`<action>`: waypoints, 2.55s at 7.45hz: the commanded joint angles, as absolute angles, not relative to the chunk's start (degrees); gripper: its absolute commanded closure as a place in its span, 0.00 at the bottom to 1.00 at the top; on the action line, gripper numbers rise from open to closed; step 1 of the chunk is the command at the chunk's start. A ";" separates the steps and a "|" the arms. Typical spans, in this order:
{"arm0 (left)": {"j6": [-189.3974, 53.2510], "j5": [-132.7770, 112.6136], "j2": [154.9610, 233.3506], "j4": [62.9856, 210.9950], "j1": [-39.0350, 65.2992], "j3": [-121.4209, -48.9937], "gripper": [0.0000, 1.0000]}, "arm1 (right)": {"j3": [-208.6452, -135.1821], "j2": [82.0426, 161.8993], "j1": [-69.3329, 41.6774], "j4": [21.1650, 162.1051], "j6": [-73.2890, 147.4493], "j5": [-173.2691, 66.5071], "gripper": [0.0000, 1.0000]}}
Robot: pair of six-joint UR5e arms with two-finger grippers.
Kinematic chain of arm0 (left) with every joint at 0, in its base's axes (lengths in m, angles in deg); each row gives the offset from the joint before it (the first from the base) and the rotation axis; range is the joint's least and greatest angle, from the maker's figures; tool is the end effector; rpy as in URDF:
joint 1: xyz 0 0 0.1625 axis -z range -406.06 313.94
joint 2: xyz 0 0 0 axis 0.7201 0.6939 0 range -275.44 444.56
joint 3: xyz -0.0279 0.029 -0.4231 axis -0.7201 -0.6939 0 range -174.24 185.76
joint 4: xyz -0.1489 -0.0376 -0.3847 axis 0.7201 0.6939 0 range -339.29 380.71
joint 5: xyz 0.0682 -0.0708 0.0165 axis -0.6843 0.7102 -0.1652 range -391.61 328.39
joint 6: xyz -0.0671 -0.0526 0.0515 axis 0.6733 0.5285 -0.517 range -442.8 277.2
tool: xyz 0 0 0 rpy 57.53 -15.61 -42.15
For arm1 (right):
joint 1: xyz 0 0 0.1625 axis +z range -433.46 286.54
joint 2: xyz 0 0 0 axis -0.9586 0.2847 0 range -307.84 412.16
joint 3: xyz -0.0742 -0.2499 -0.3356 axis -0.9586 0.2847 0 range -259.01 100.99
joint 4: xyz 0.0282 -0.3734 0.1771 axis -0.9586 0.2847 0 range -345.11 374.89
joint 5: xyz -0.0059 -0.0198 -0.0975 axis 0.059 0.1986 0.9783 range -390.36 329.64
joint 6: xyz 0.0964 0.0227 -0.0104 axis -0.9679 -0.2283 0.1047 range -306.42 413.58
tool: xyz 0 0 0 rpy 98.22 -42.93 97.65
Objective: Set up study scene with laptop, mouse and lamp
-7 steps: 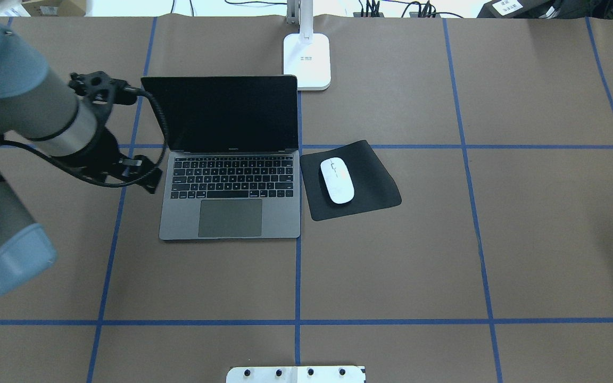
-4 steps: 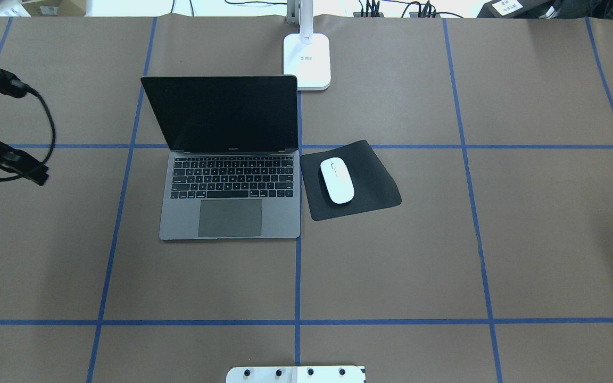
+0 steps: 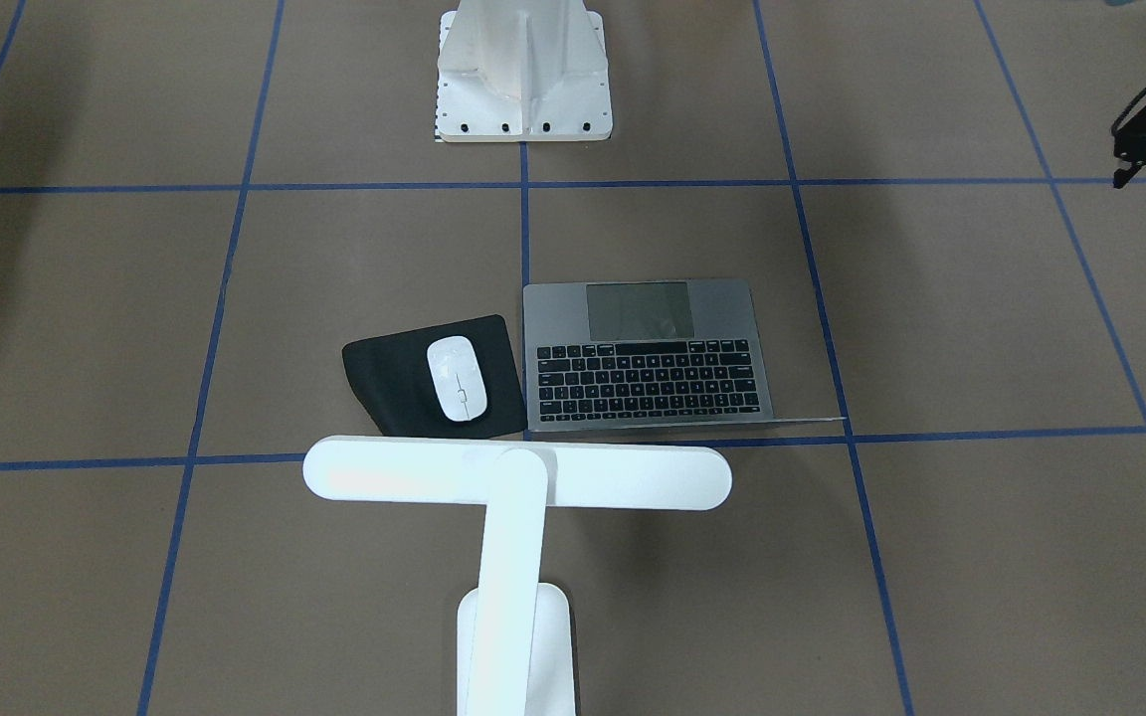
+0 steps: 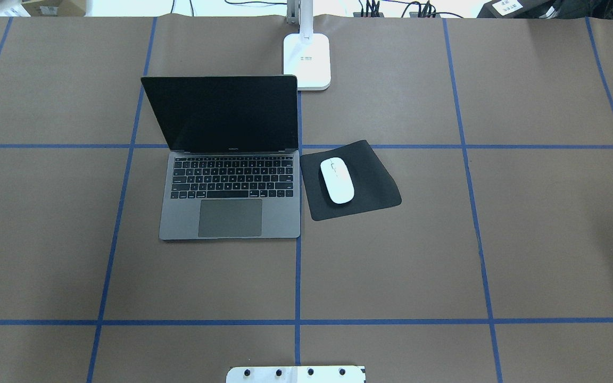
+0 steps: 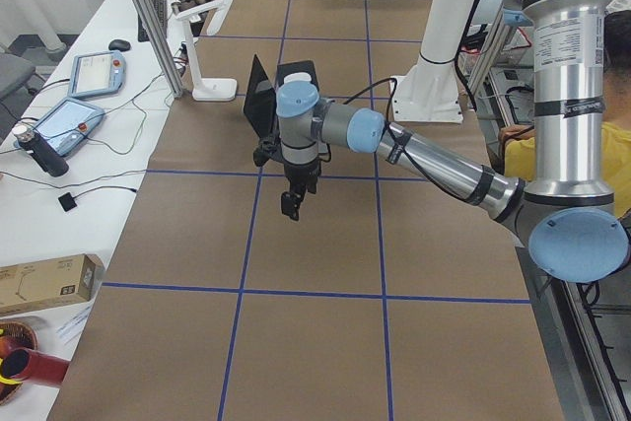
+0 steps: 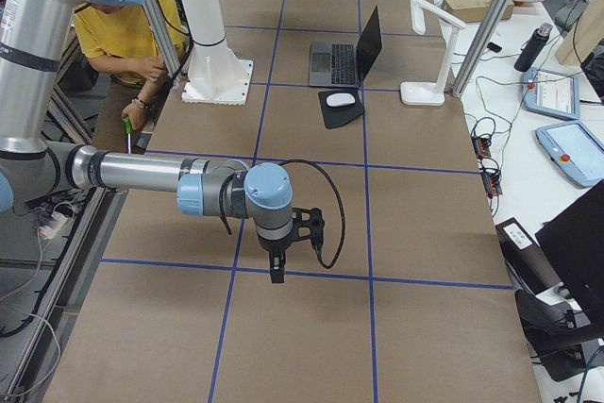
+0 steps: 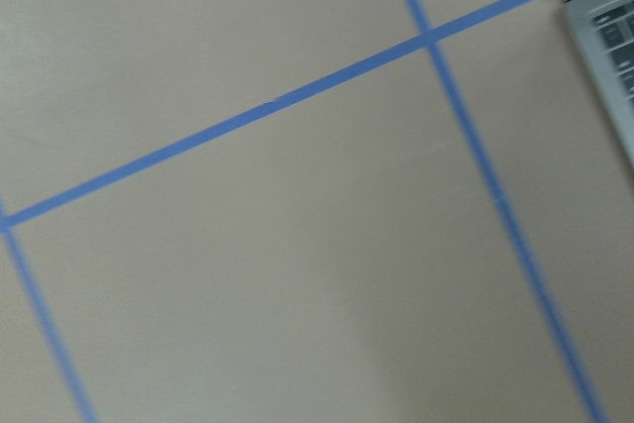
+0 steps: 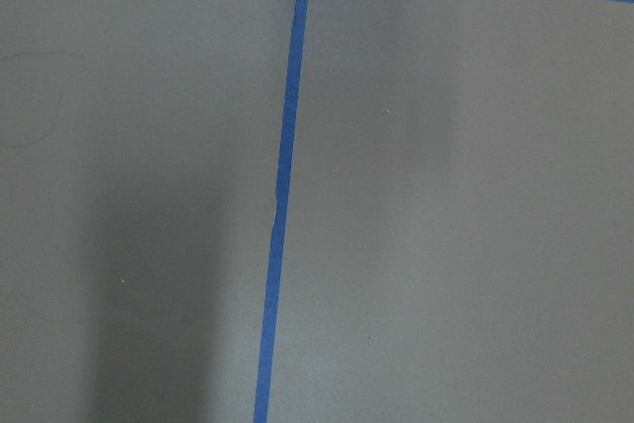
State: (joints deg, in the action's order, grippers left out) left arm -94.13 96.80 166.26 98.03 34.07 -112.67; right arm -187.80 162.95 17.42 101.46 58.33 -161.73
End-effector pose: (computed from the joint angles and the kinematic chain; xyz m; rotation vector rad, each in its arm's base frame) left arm 0.0009 -0.4218 0.5125 0.1346 0.6726 0.3990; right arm 0.0727 -0.3415 0.6456 0.0593 -0.7202 -0.0737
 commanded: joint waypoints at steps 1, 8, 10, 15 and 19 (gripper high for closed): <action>-105.97 98.99 160.35 100.14 44.69 -107.29 0.00 | -187.82 162.91 17.42 101.46 58.33 -161.76 0.00; -97.30 105.55 160.15 102.18 46.84 -105.51 0.00 | -187.82 162.03 17.42 100.07 59.11 -161.84 0.00; -97.48 105.76 160.32 102.19 47.54 -105.86 0.00 | -187.73 162.55 17.42 99.53 59.29 -161.58 0.00; -97.39 105.58 159.44 102.10 47.54 -105.86 0.00 | -186.15 162.29 17.33 99.53 58.94 -162.11 0.00; -97.48 105.58 159.44 102.10 47.54 -105.86 0.00 | -186.15 162.20 17.33 99.53 58.94 -162.11 0.00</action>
